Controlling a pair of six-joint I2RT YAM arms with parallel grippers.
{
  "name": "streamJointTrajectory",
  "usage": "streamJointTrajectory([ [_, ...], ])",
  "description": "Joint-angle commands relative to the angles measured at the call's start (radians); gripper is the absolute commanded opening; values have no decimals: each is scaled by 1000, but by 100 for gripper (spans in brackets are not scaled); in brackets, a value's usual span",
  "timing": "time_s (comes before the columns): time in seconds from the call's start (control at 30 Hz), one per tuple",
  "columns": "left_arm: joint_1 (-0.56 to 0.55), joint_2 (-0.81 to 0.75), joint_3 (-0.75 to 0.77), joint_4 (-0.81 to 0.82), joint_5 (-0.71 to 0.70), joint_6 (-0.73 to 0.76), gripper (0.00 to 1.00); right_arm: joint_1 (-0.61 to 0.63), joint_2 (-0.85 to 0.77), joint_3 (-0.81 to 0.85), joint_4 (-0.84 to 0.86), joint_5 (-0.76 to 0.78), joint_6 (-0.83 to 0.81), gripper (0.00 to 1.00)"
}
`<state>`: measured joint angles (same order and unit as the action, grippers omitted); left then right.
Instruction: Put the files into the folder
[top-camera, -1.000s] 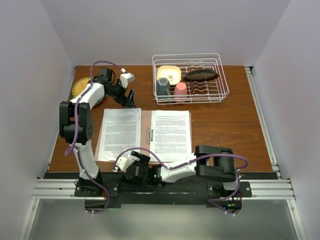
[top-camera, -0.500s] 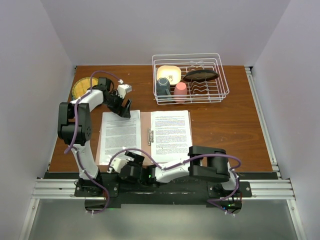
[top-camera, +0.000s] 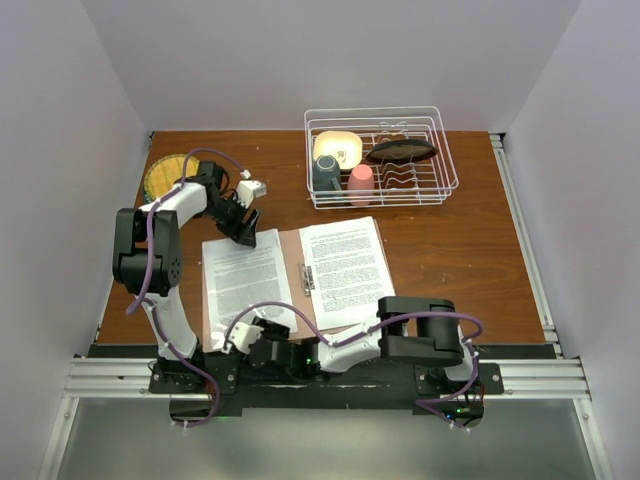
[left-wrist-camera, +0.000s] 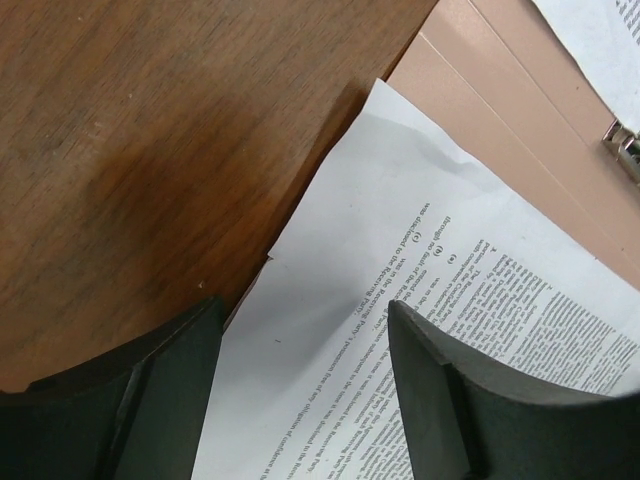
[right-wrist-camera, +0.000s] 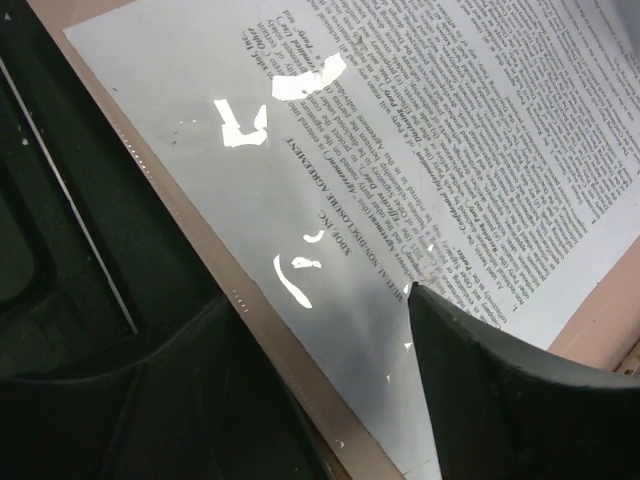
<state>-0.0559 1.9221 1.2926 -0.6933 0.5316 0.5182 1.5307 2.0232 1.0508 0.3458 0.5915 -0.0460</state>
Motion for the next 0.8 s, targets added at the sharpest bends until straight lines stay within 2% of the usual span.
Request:
streamJointTrajectory([
  [0.0,-7,-32,14,-113,11,14,70,-23,-86,-61,33,137,3,47],
  [0.1,-7,-34,82,-153,19,9,70,-23,-129,-98,58,146,11,26],
  [0.17,-7,-37,138,-186,28,3,70,-23,-153,-117,71,148,11,20],
  [0.2,-5,-43,154,-195,31,3,70,-23,-161,-120,74,149,14,13],
  [0.3,-7,-54,212,-236,31,5,70,-23,-184,-127,75,149,24,1],
  [0.43,7,-89,337,-281,-19,-18,74,-23,-230,-133,75,165,38,0],
  [0.47,14,-113,365,-281,-37,-33,78,-23,-241,-133,70,181,38,0],
  [0.5,24,-127,397,-256,-62,-88,90,-23,-266,-133,64,189,82,0],
  [0.57,56,-182,480,-201,-155,-156,99,-23,-297,-140,50,197,141,0],
  [0.7,157,-291,563,-40,-295,-320,100,-23,-400,-172,26,237,308,0],
  [0.77,171,-365,544,-8,-349,-330,100,-24,-478,-192,33,238,412,0],
])
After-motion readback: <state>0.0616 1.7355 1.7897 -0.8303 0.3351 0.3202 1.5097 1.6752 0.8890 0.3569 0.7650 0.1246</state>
